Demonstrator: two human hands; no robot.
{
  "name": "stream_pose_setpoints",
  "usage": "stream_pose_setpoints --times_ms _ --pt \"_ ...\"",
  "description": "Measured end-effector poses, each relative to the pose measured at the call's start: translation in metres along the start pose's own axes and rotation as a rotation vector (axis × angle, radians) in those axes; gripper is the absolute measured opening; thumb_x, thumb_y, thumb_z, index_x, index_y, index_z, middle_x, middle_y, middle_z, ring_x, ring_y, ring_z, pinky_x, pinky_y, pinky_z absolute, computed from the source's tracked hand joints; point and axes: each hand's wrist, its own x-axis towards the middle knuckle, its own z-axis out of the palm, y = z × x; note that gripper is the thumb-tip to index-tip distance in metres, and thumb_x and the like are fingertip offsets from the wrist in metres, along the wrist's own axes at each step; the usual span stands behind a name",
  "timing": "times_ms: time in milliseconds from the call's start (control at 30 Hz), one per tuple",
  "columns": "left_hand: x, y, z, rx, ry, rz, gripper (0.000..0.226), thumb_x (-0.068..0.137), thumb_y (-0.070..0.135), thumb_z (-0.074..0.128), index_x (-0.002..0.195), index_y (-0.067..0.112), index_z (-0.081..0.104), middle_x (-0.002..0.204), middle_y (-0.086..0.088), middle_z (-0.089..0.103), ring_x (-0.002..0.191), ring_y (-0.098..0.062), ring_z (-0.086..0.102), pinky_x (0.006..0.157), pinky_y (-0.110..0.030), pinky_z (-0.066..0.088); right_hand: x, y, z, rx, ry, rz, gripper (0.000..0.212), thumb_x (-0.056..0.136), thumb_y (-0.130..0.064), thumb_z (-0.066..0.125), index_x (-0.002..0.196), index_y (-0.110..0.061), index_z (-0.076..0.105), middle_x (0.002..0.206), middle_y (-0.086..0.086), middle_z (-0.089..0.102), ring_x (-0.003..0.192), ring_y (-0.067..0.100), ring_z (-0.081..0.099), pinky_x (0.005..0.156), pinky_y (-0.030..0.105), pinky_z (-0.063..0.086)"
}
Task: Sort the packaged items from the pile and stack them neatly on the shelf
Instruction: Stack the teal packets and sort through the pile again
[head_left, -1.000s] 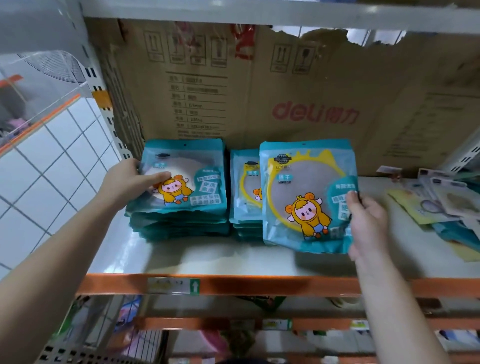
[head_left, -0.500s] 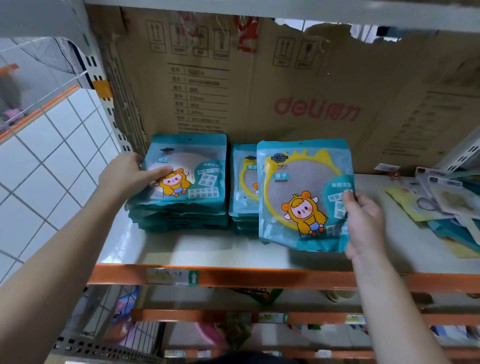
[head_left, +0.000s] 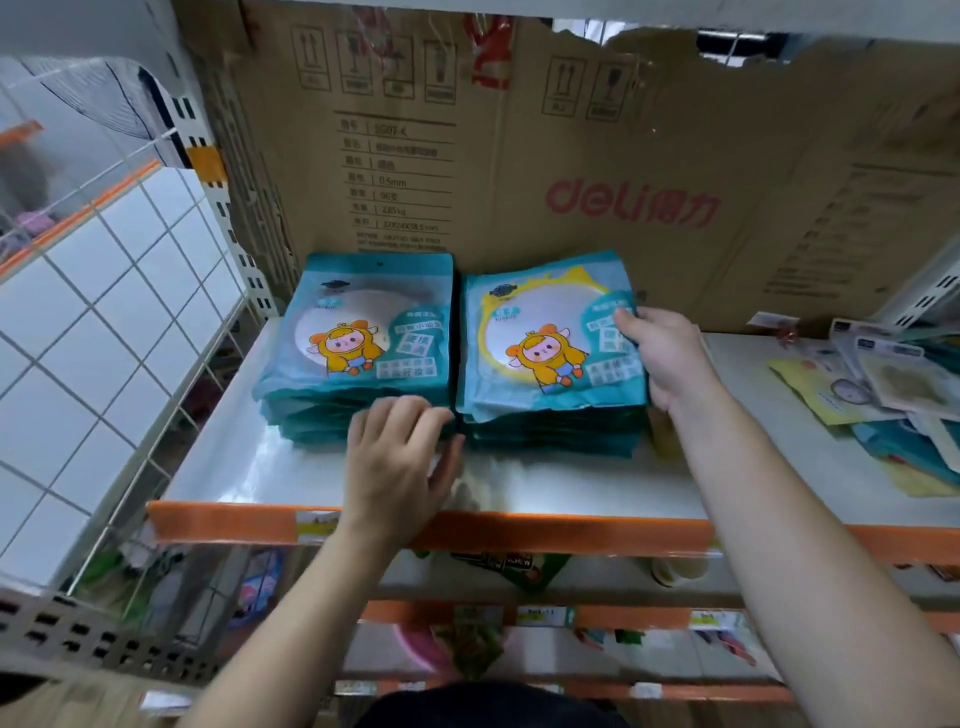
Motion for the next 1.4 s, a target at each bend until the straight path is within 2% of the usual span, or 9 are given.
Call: stream_pose_setpoints --times_ms 100,233,367,467,600,933,1100,1233,1400 --pt "-0.014 0.002 0.007 -0.012 -0.080 -0.057 0.029 0.092 0.033 0.054 0.096 0.008 0.068 0.091 -0.009 0.061 0.084 -0.030 0.056 0.071 -0.039 0.039 0.011 -0.002 0.000 -0.154 -0.071 0.038 0.013 0.098 -0.015 0.057 0.100 -0.003 0.063 0.087 0.009 0.072 0.069 0.016 0.072 0.063 0.034 0.061" --pt "-0.017 0.002 0.008 0.000 -0.159 -0.122 0.033 0.094 0.036 0.049 0.097 0.008 0.066 0.091 -0.009 0.060 0.081 -0.028 0.055 0.072 -0.039 0.038 0.015 -0.004 -0.005 -0.439 -0.136 0.062 0.012 0.086 -0.012 0.073 0.094 -0.013 0.063 0.084 0.003 0.071 0.070 0.011 0.072 0.062 0.029 0.059" --pt "-0.017 0.003 0.010 0.054 -0.167 -0.139 0.031 0.093 0.037 0.049 0.093 0.010 0.066 0.087 -0.007 0.061 0.076 -0.028 0.054 0.071 -0.038 0.035 0.018 0.006 0.002 -0.428 0.007 0.007 0.036 0.083 -0.010 0.075 0.117 -0.006 0.061 0.092 0.005 0.070 0.082 0.020 0.071 0.070 0.038 0.060" --pt "-0.018 0.003 0.010 0.073 -0.186 -0.141 0.031 0.093 0.037 0.048 0.090 0.011 0.065 0.085 -0.007 0.061 0.075 -0.028 0.054 0.072 -0.039 0.036 0.018 0.009 0.005 -0.443 0.051 -0.030 0.039 0.083 -0.010 0.075 0.119 -0.004 0.061 0.102 0.010 0.070 0.085 0.022 0.072 0.076 0.043 0.060" --pt "-0.018 0.003 0.011 0.081 -0.203 -0.132 0.031 0.092 0.037 0.047 0.087 0.012 0.064 0.084 -0.007 0.062 0.074 -0.027 0.054 0.071 -0.039 0.037 0.019 0.012 0.004 -0.465 0.079 -0.055 0.034 0.083 -0.010 0.075 0.114 -0.004 0.063 0.085 0.002 0.067 0.083 0.022 0.071 0.076 0.044 0.060" --pt "-0.019 0.002 0.013 0.081 -0.217 -0.127 0.029 0.091 0.036 0.048 0.087 0.013 0.064 0.084 -0.006 0.062 0.074 -0.027 0.055 0.071 -0.039 0.038 0.028 0.022 -0.006 -0.641 0.181 -0.116 0.049 0.076 -0.032 0.081 0.117 -0.011 0.065 0.104 0.007 0.072 0.084 0.021 0.071 0.076 0.045 0.060" --pt "-0.019 0.003 0.012 0.061 -0.196 -0.055 0.024 0.092 0.032 0.051 0.085 0.013 0.064 0.082 -0.003 0.062 0.072 -0.025 0.055 0.071 -0.038 0.035 0.025 0.023 -0.010 -0.929 0.208 -0.202 0.059 0.079 -0.051 0.073 0.122 -0.011 0.063 0.116 0.008 0.068 0.103 0.025 0.064 0.084 0.041 0.055" --pt "-0.020 0.010 0.013 -0.010 -0.232 -0.005 0.022 0.093 0.030 0.052 0.082 0.014 0.062 0.080 -0.002 0.061 0.072 -0.025 0.054 0.067 -0.038 0.037 0.012 0.034 -0.025 -0.882 0.228 -0.234 0.051 0.087 -0.055 0.061 0.111 -0.011 0.068 0.101 0.006 0.070 0.093 0.022 0.064 0.074 0.034 0.052" --pt "-0.015 0.047 0.021 -0.089 -0.310 0.048 0.021 0.093 0.034 0.051 0.084 0.018 0.062 0.082 0.000 0.060 0.075 -0.024 0.053 0.069 -0.037 0.036 -0.017 0.056 -0.060 -0.786 0.289 -0.315 0.029 0.096 -0.037 0.056 0.102 -0.012 0.070 0.089 0.002 0.066 0.085 0.018 0.058 0.069 0.028 0.039"
